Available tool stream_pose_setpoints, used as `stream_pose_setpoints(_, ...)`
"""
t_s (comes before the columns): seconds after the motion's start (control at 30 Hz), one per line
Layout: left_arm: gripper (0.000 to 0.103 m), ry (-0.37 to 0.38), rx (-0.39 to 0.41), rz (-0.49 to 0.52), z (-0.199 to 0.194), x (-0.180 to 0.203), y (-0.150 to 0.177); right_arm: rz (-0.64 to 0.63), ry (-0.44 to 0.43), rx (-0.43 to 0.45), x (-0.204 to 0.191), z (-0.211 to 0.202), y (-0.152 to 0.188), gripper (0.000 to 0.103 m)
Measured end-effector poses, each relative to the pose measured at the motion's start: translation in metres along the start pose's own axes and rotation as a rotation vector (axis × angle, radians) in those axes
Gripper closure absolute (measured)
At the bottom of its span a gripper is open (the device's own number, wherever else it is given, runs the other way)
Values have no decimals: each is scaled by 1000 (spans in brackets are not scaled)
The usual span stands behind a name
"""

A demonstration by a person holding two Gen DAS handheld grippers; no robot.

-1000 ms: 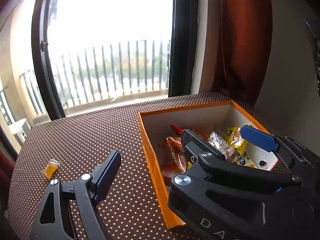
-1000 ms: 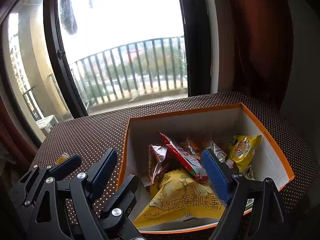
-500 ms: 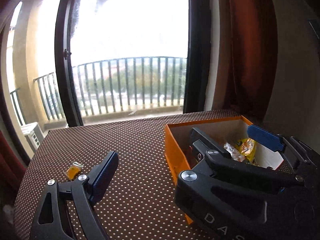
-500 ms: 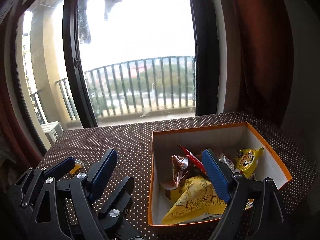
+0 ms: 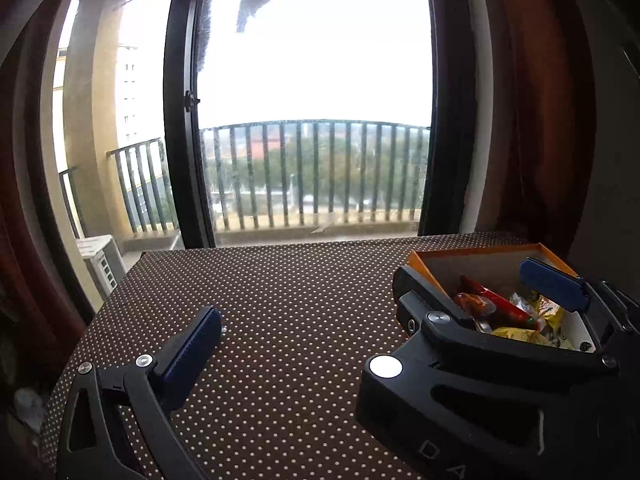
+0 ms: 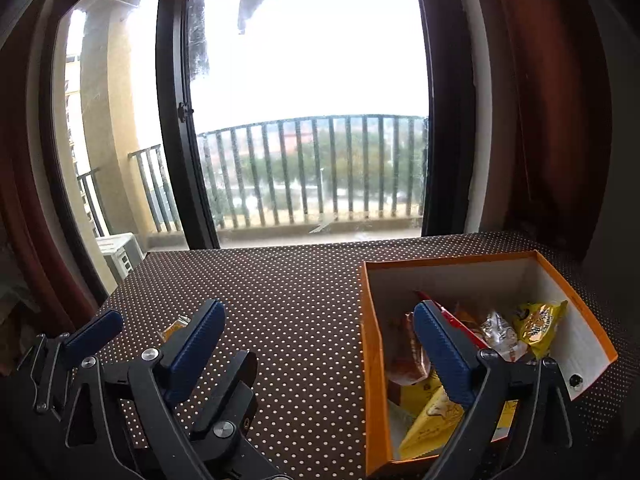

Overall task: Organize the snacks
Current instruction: 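Withdraw both open tools from the box toward the yellow jelly candy, then close the left tool on the small yellow jelly candy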

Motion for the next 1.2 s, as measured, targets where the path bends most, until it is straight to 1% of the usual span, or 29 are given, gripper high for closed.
stream_pose_setpoints(0.13, 1, -39, -10, 7, 10, -15, 1, -6, -34, -20, -15, 17, 2, 5)
stream_pose_setpoints(0.27, 1, -62, -55, -11, 28, -31, 7, -13, -78, -53, -31, 37, 5, 5)
stream_pose_setpoints(0.37, 1, -69, -85, -23, 40, -43, 13, -21, -92, -73, -41, 54, 7, 5)
stream_pose_setpoints(0.43, 1, -89, -106, -34, 49, -51, 17, -23, -91, -77, -47, 64, 8, 5)
stream_pose_setpoints(0.5, 1, -101, -105, -37, 57, -60, 19, -30, -74, -97, -51, 74, 11, 5)
stream_pose_setpoints(0.6, 1, -107, -106, -29, 68, -68, 21, -47, -83, -128, -59, 88, 17, 4)
stream_pose_setpoints(0.67, 1, -115, -112, -17, 76, -74, 24, -42, -82, -118, -61, 95, 18, 0)
stream_pose_setpoints(0.7, 1, -119, -118, -10, 81, -77, 25, -41, -70, -109, -61, 97, 18, 0)
stream_pose_setpoints(0.73, 1, -121, -126, -5, 85, -80, 26, -34, -59, -93, -61, 101, 18, 0)
stream_pose_setpoints(0.8, 1, -108, -148, 3, 95, -83, 30, -20, -47, -99, -61, 109, 21, 0)
stream_pose_setpoints(0.9, 2, -81, -181, 19, 106, -85, 37, -1, -87, -164, -69, 128, 32, 0)
stream_pose_setpoints(0.93, 5, -76, -189, 24, 110, -86, 40, 3, -93, -172, -71, 133, 35, 0)
stream_pose_setpoints(0.97, 9, -68, -202, 28, 116, -87, 43, 5, -89, -174, -72, 135, 37, 0)
stream_pose_setpoints(1.03, 10, -61, -235, 33, 126, -89, 49, -1, -75, -180, -73, 143, 41, 0)
stream_pose_setpoints(1.13, 14, -76, -273, 40, 142, -99, 55, -3, -70, -216, -76, 159, 50, 0)
stream_pose_setpoints(1.2, 15, -60, -293, 46, 152, -101, 58, 6, -57, -245, -77, 168, 55, 0)
Point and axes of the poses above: each gripper's, at about its wrist camera, not at the fingertips, and z roughly the way its jaws point, x to its right, y to its underside, the point moved 10 cm from there along z, roughly the way its jaws point, and after that the axes turned 2 degrees about -y, right-handed, at the moved point
